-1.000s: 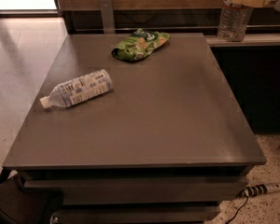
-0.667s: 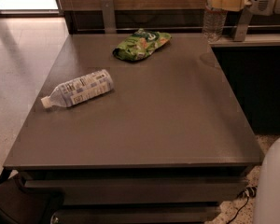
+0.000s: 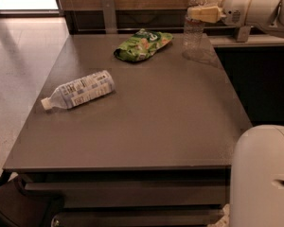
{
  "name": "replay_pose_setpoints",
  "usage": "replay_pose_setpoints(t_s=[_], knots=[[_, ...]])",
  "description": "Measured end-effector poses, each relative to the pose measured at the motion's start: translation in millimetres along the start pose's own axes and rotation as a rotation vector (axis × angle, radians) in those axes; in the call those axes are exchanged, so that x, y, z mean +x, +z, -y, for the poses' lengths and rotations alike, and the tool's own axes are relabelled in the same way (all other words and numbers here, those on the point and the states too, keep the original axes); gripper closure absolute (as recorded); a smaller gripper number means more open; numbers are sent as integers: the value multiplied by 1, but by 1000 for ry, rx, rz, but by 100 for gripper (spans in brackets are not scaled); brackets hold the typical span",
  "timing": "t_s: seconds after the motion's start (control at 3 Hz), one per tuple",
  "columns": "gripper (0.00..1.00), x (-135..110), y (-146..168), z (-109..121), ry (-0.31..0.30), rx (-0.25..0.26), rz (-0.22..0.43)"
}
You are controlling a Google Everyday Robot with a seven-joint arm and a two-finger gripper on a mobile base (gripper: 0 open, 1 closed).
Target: Move water bottle near green rice chip bag
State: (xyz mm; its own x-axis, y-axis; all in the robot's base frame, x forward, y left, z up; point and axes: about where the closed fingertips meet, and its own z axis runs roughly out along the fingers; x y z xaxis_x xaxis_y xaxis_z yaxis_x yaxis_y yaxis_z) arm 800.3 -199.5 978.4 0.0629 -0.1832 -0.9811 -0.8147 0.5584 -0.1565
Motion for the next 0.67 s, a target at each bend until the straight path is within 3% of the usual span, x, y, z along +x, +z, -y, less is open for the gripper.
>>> replay_pose_setpoints(t_s=[0.67], knots=[[100, 24, 38, -11, 42, -35, -16]])
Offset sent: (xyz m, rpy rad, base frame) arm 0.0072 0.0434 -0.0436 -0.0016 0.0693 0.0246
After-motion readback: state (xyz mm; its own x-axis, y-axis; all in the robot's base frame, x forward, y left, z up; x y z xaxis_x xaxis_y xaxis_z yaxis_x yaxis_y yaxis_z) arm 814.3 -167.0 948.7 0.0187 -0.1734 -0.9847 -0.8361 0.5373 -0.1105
